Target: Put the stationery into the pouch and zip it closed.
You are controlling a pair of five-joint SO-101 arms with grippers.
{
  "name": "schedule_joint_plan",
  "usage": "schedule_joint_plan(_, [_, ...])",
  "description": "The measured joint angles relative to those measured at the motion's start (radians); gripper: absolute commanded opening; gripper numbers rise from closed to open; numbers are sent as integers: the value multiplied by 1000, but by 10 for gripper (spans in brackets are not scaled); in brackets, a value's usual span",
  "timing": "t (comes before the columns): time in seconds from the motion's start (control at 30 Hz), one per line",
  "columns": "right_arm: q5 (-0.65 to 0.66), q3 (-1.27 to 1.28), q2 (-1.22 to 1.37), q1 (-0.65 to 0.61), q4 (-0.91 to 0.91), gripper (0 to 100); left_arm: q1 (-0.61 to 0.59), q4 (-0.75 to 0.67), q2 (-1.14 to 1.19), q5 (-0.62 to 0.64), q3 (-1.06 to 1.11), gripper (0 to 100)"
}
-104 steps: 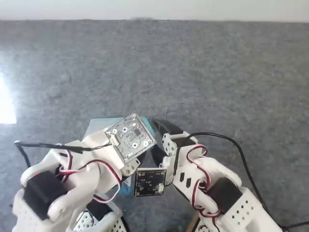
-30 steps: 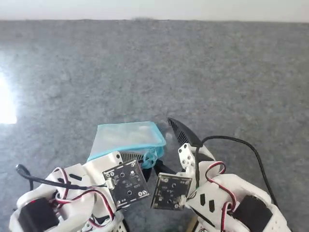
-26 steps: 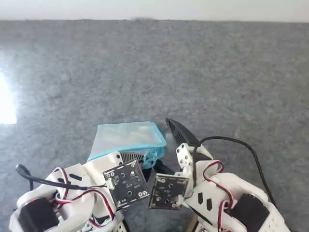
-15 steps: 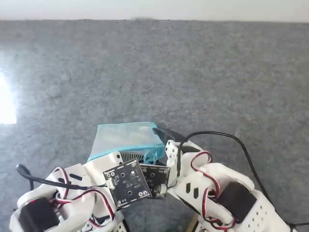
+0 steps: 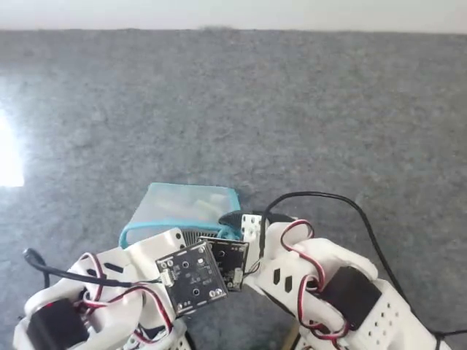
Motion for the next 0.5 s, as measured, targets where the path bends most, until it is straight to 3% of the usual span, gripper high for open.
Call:
schedule_joint_plan(0.33, [9,25,0,52,-31,8,-308,0,0,-44,-38,10])
schedule_joint_plan(0.5, [23,43,-6,54,-41,8,-405,2,-2,-63,-40,10])
